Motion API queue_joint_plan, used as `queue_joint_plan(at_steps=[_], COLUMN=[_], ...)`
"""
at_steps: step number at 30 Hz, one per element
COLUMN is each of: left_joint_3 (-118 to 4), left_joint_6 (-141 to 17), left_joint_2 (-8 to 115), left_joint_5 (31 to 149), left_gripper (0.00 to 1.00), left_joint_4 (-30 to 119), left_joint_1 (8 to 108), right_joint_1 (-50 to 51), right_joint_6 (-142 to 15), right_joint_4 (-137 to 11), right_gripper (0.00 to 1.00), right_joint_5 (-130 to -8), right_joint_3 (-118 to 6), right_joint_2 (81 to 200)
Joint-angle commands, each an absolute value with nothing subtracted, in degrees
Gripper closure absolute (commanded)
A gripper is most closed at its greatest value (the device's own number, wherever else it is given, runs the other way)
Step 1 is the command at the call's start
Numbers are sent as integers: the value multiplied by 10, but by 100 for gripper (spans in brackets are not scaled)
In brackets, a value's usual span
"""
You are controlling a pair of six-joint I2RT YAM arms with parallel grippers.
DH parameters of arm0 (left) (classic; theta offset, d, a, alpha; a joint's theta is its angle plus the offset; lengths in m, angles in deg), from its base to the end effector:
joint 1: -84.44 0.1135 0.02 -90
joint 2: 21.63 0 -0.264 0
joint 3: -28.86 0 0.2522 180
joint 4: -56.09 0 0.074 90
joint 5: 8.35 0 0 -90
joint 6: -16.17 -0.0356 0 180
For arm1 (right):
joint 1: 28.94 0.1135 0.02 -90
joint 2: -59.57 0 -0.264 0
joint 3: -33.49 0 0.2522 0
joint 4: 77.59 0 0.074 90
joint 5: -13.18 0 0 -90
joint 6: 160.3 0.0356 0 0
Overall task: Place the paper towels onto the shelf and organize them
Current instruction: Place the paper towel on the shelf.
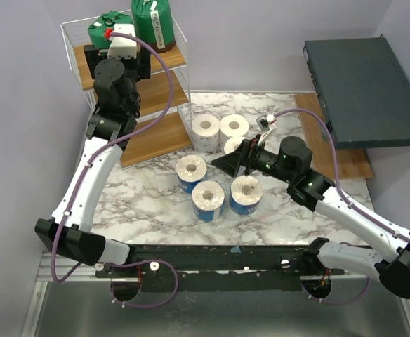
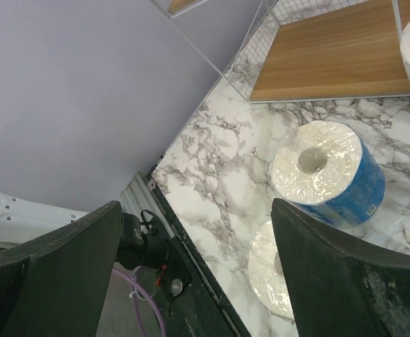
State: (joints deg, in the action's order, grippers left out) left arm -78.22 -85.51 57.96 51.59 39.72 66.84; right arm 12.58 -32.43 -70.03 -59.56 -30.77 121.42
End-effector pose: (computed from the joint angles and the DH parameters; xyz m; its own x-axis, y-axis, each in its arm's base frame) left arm 0.2903 -0.0734 0.5098 0.1382 0.1400 -0.9805 -0.2397 0.9652 0.1040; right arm 0.1839 0.1769 0.3472 -0.5775 0.2717 -0.7699 -0.6331 0.4463 0.6324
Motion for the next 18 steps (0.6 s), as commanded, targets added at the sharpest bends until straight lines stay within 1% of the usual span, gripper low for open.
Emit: queue_joint_plan(at_steps=[1, 7, 12, 18], left_joint_3=[-790, -784, -788, -800], left_joint_6=[-865, -815, -804, -754], left_joint_2=[588, 552, 521, 476], left_joint_5=[496, 519, 524, 575], left_gripper=[1, 1, 1, 1], left_joint_4=[408, 375, 353, 288], left_joint_1=[685, 684, 685, 684], right_joint_1=[125, 125, 125, 125], right_joint_6=[-346, -347, -349, -342], right_joint_4=[-674, -671, -667, -667], right_gripper=[10, 10, 10, 9], right_joint_5=[-617, -616, -611, -611], right_joint_3=[-297, -295, -293, -287], right_joint_2=[1197, 1193, 1193, 1187])
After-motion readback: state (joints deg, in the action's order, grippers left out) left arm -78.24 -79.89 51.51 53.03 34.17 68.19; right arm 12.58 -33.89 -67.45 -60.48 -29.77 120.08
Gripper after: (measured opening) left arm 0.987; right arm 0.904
